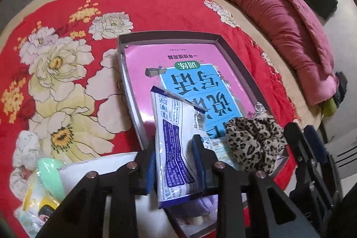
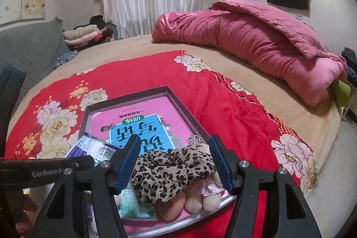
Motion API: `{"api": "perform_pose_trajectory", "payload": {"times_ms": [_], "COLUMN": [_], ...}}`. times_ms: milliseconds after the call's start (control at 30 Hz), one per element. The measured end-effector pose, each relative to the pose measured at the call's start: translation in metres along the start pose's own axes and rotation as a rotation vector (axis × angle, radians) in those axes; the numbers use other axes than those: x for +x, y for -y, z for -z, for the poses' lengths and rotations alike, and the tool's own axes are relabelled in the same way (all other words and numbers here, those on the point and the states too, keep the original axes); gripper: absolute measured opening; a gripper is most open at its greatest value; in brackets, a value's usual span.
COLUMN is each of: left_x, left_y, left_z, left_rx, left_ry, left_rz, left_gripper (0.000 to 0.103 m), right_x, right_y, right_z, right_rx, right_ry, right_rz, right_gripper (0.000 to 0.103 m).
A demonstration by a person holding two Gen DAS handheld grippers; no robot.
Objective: Organize soft objects
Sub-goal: 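Lower the white-and-blue wipes packet onto the tray and open the left tool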
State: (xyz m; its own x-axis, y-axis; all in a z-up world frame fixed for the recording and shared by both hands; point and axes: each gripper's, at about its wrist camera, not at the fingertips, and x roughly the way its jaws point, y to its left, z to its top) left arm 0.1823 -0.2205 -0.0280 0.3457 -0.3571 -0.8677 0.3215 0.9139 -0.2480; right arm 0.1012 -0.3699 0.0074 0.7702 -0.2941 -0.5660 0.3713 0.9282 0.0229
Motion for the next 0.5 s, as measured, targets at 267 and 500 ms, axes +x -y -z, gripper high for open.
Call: {"api": "perform_pose_trajectory", "payload": {"times_ms": [267,500], "left_x": [-0.013,-0.032], "left_y": [0.000,-0.011], "left_z": [0.005,0.009], "left_rx": [0.014,-0.030], "left_ry": [0.023,0.064], "left_rz": [0.033,0.104], "left_gripper": [0.048,0.051], "right_x": [0.001,0.003], "right_y": [0.002,0.005], "right_z": [0.001,0.001], "right_rx": [0.008,0.030], "right_ry": [-0.005,-0.016], "right_rz": [-0.006,-0.010], "right_gripper": [0.066,0.066]}}
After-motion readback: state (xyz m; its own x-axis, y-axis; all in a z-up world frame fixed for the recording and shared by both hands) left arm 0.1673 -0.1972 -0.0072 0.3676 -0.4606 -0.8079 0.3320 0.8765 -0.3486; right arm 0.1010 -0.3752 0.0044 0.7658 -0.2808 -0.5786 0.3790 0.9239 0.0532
